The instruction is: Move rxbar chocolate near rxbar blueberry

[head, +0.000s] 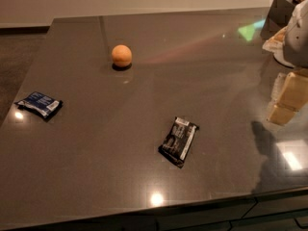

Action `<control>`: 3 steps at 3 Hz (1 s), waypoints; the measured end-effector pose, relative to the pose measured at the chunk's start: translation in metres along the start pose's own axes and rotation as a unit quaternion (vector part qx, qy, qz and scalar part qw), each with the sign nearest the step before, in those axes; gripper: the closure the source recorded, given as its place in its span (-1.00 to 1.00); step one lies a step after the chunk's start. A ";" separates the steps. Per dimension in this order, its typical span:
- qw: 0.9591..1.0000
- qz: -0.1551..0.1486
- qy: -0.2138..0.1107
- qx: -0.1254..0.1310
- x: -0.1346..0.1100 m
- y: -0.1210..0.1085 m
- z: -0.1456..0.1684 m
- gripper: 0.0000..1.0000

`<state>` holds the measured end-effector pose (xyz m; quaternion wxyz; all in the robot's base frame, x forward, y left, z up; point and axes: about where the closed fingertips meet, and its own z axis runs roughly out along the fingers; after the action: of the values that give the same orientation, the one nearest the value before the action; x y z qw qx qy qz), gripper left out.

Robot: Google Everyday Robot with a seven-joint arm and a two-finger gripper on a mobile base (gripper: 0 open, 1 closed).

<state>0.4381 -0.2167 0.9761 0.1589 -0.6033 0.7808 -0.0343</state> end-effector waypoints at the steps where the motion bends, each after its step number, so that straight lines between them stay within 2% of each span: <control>1: 1.000 -0.003 -0.002 -0.004 -0.002 0.000 0.001 -1.00; 2: 1.000 -0.009 -0.007 -0.014 -0.007 -0.002 0.004 -1.00; 3: 0.997 -0.049 -0.033 -0.052 -0.030 0.004 0.035 -1.00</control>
Offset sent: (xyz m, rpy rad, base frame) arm 0.0068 0.0107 -0.0088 0.0254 0.0657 0.0522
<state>0.4510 -0.1820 0.9480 0.1511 -0.6495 0.7449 0.0190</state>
